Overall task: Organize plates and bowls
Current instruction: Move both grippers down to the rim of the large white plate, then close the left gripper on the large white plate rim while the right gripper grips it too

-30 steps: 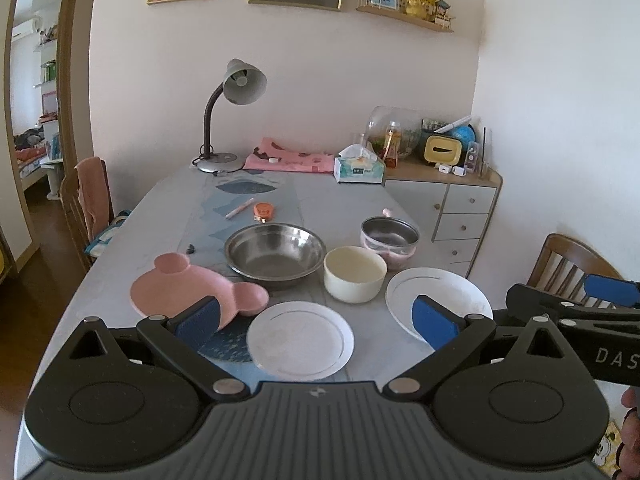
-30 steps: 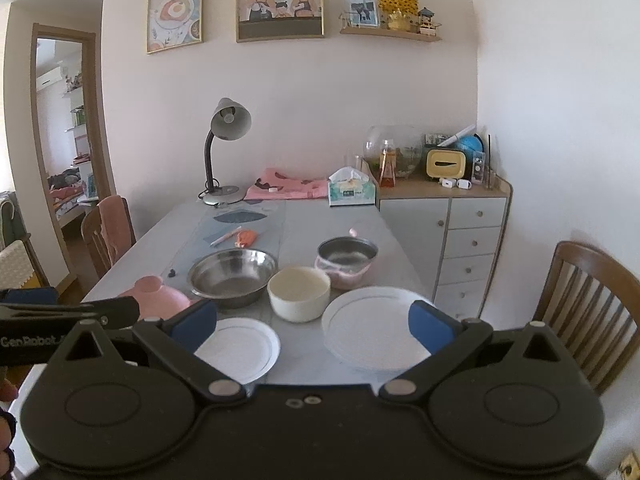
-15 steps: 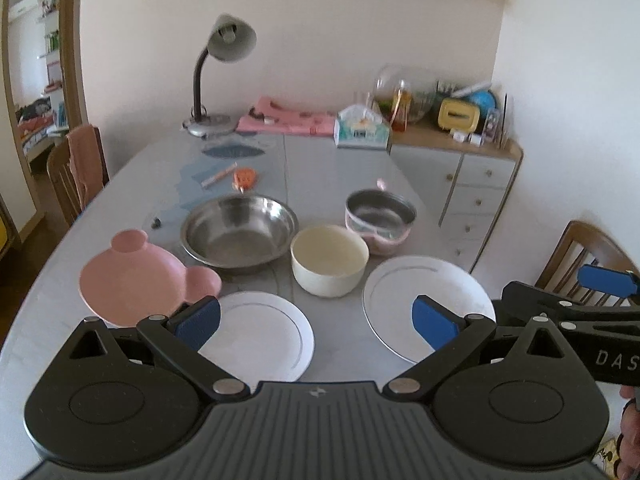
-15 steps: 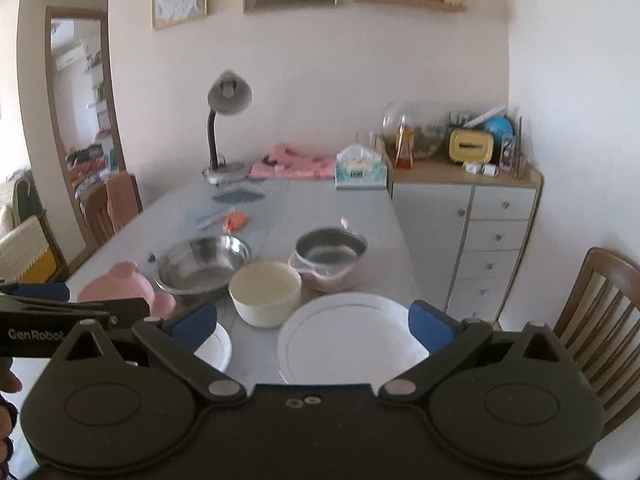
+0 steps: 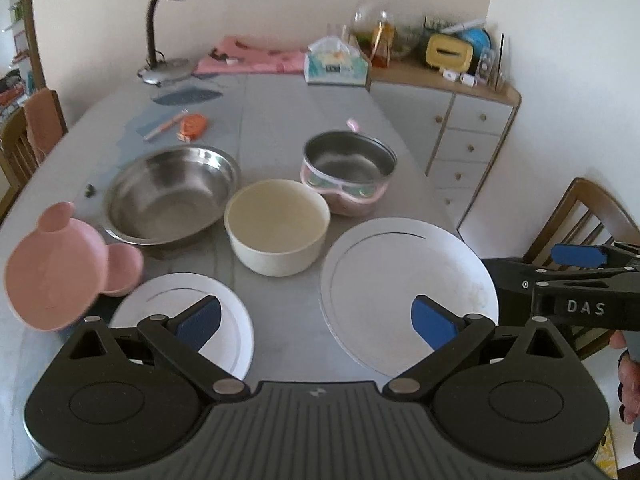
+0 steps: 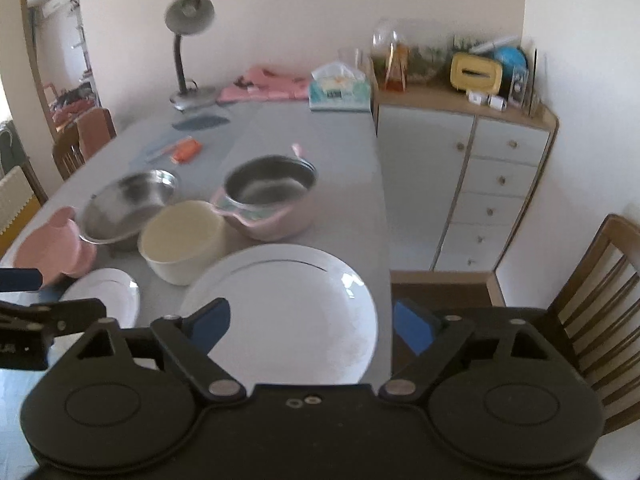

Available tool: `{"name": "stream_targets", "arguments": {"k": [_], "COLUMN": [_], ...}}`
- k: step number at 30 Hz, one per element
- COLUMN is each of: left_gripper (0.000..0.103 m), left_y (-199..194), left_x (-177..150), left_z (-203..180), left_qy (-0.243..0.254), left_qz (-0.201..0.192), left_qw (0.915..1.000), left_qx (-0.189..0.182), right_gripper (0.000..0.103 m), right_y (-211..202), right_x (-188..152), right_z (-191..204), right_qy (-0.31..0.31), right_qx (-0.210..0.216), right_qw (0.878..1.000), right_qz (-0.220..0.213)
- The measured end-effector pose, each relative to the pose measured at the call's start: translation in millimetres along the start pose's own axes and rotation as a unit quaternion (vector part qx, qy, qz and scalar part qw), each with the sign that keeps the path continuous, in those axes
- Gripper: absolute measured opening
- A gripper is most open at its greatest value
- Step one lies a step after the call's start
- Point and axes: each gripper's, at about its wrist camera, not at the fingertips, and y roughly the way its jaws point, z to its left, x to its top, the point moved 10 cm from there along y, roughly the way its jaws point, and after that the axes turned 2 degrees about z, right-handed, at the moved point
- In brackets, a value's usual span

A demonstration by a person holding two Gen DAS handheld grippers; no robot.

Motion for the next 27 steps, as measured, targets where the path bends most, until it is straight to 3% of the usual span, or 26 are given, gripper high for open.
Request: {"name": "stream_targets", "arguments": {"k": [6,9,14,20,22,27], "left_gripper": [0.091,0.076,0.071,0.053,0.042,0.033], "left_y": [44.8,67.7,93.4,113.0,117.1,123.5], "left_x": [3.8,1.2,-4.8,-9.1,-9.5,-10.6], "left_z": [-7.4,-5.9,-0.6,-5.8,-6.2,-8.0], "left_qy": [-0.010,-0.017,-0.027,-0.034,-0.042,-0.053], "left_qz": [0.041,0.070,0.099,0.128,0.135,0.147], "left_qw": [0.9991,0.9974,0.9944,0.9911,0.9900,0.9877], "left_qx": [-0.003,0.005,0.024,0.013,0.008,-0.006], "right_gripper": [0.080,0.078,0.073,0.054,0.046,0.031], "right_y": [45.1,60.6,82.4,101.3,104.3,108.2], "right_x": [-8.2,-9.8,-11.3,-13.2,-14.7,-19.8], "right_z": [-25.5,-31.5,-37.8,-48.4,-51.9,-56.1], "right_qy": [0.022,0.020,0.006,0.037,0.050,0.077], "right_qx": [0.012,0.020,0.024,0.038,0.045,0.061], "right_qw": [0.997,0.996,0.993,0.988,0.986,0.981], "right_qz": [0.068,0.088,0.117,0.148,0.154,0.166]}}
